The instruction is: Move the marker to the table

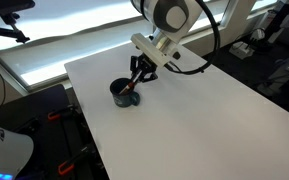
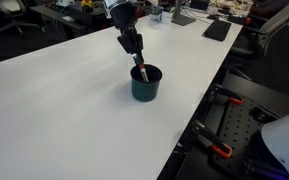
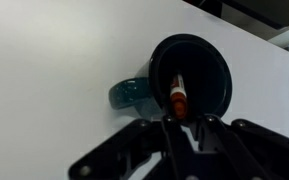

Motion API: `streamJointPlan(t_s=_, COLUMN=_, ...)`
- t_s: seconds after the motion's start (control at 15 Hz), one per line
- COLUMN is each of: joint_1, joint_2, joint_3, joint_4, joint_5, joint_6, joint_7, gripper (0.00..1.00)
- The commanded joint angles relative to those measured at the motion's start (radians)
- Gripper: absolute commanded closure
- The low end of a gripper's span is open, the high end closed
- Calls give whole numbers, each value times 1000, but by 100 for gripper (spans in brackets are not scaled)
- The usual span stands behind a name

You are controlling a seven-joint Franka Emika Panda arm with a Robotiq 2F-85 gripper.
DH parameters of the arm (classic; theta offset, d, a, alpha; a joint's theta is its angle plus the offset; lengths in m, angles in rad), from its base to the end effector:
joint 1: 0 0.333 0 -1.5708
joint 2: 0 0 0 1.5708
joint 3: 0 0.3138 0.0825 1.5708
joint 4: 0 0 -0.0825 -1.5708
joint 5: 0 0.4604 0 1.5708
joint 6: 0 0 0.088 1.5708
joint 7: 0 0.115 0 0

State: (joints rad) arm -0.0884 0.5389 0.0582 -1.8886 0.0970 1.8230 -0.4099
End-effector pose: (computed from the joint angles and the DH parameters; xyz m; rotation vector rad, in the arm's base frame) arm 0.6034 -0.0082 0.1225 -2.7478 -0.4537 0.8109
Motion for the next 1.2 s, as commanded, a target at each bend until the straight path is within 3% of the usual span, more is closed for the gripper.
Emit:
streamJointPlan(t_s=0.0, joint_1=-14, joint_2=-94, joint_3=6, joint_4=-71, joint_5=13, joint_6=70, joint_7=-26, gripper=96)
streamJointPlan(t_s=1.13, joint_1=-49, joint_2=-453, joint_3=-46, joint_4=-299, joint_5=105, joint_6=291, joint_7=-106, gripper=96)
